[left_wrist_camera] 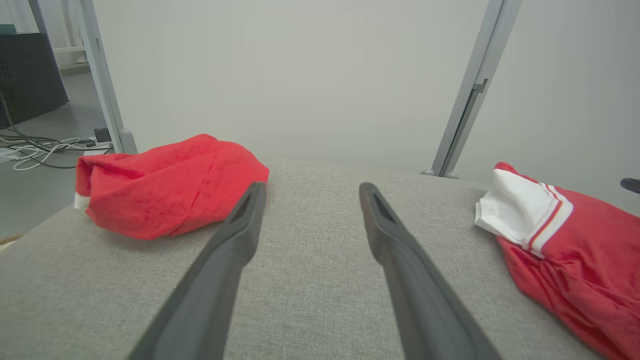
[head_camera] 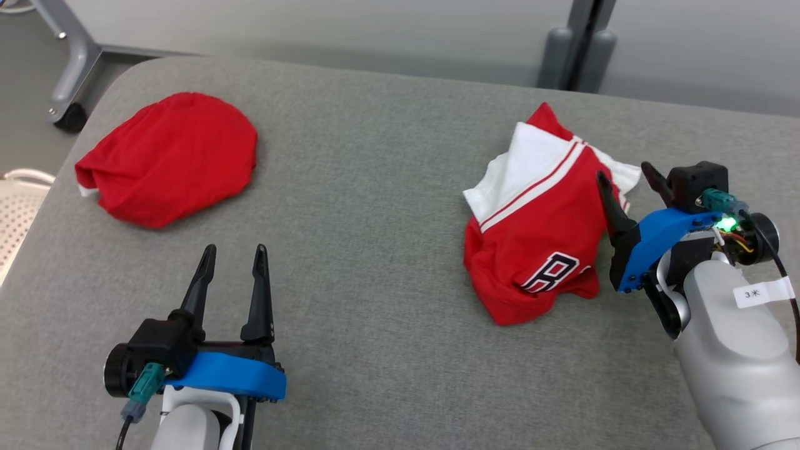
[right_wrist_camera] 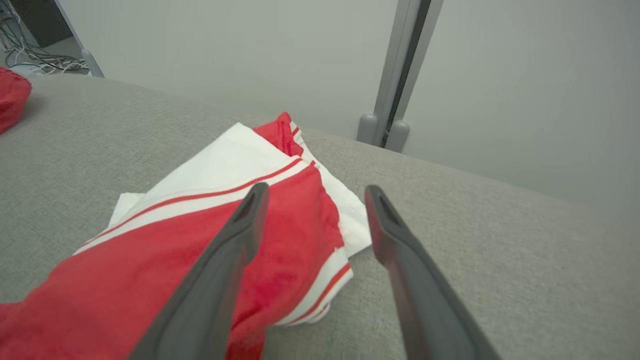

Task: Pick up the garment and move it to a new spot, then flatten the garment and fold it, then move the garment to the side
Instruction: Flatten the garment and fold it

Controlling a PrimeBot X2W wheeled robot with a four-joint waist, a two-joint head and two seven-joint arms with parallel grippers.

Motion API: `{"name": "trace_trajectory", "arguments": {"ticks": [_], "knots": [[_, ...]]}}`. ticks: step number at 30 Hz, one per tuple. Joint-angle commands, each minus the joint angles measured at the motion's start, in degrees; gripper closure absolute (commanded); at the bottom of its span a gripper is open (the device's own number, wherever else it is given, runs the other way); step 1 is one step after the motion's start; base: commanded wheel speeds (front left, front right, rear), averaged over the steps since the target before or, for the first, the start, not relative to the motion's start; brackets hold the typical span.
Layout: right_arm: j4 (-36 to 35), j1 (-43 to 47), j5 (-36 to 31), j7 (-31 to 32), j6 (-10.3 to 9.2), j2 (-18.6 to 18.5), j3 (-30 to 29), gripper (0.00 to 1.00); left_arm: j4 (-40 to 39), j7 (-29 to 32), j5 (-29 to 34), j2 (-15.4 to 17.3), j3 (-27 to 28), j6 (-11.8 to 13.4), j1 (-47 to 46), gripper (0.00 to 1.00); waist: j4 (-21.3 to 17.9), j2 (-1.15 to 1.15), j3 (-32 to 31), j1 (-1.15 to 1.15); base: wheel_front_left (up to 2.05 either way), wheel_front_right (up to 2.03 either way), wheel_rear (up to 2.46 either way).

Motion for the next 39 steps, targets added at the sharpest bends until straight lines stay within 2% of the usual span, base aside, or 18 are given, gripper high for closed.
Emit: {"name": "trace_trajectory", "arguments": {"ticks": [1, 8, 14, 15, 16, 17, 23, 28, 36, 39], "knots": [[1.0, -1.3, 0.0, -0.2, 0.03, -0.6, 0.1, 0.00, 0.0, -0.2, -0.3, -0.1, -0.3, -0.1, -0.8, 0.00, 1.4, -0.01, 1.4, -0.01, 0.00, 0.00, 0.00], [11.6, -3.5, 0.4, 0.4, 0.03, -0.8, 0.8, 0.00, 0.6, -0.2, -2.1, -0.1, -2.6, 0.0, -2.2, 0.00, 4.2, -0.01, 3.3, -0.01, 0.00, 0.00, 0.00], [18.5, -2.7, 1.4, 1.0, 0.05, 0.8, 2.0, 0.00, 1.3, -0.2, -2.6, -0.2, -3.2, 0.3, -2.6, 0.00, 4.8, -0.01, 3.4, -0.01, 0.00, 0.00, 0.00], [19.3, -2.4, 1.8, 1.2, 0.10, 1.4, 2.3, 0.15, 1.4, -0.2, -2.7, -0.1, -3.2, 0.3, -2.5, 0.00, 4.7, -0.01, 3.3, -0.01, 0.00, 0.00, 0.00], [19.9, -2.5, 2.2, 1.0, 0.12, 1.6, 2.5, 0.61, 1.4, -0.2, -2.6, -0.1, -3.3, 0.3, -2.5, 0.00, 4.6, -0.01, 3.1, -0.01, 0.00, 0.00, 0.00], [20.2, -2.6, 2.4, 0.3, 0.12, 1.6, 2.7, 1.00, 1.5, -0.2, -2.6, -0.1, -3.3, 0.4, -2.3, 0.00, 4.3, -0.01, 2.8, -0.01, 0.00, 0.00, 0.00], [19.5, -1.6, 4.8, -6.6, 0.02, 0.3, 2.4, 1.00, 1.9, -0.2, -1.9, -0.1, -2.8, 0.3, -1.3, 0.00, 2.3, -0.01, 0.2, -0.01, 0.00, 0.00, 0.00], [15.2, 1.5, 6.3, -8.9, 0.02, -2.0, 2.3, 1.00, 1.6, -0.2, -1.5, -0.1, -1.9, 0.2, 0.1, 0.00, -0.4, -0.01, -2.7, -0.01, 0.00, 0.00, 0.00], [-4.2, 9.7, 6.5, -9.1, 0.02, -8.3, -2.1, 1.00, 0.6, -0.2, -1.7, -0.1, -1.3, 0.2, 1.2, 0.00, -3.8, -0.01, -4.1, -0.01, 0.00, 0.00, 0.00], [-10.4, 12.2, 5.8, -9.1, 0.03, -9.4, -3.9, 1.00, 0.4, -0.2, -1.7, -0.1, -1.2, 0.2, 1.5, 0.00, -4.5, -0.01, -4.5, -0.01, 0.00, 0.00, 0.00]]}}
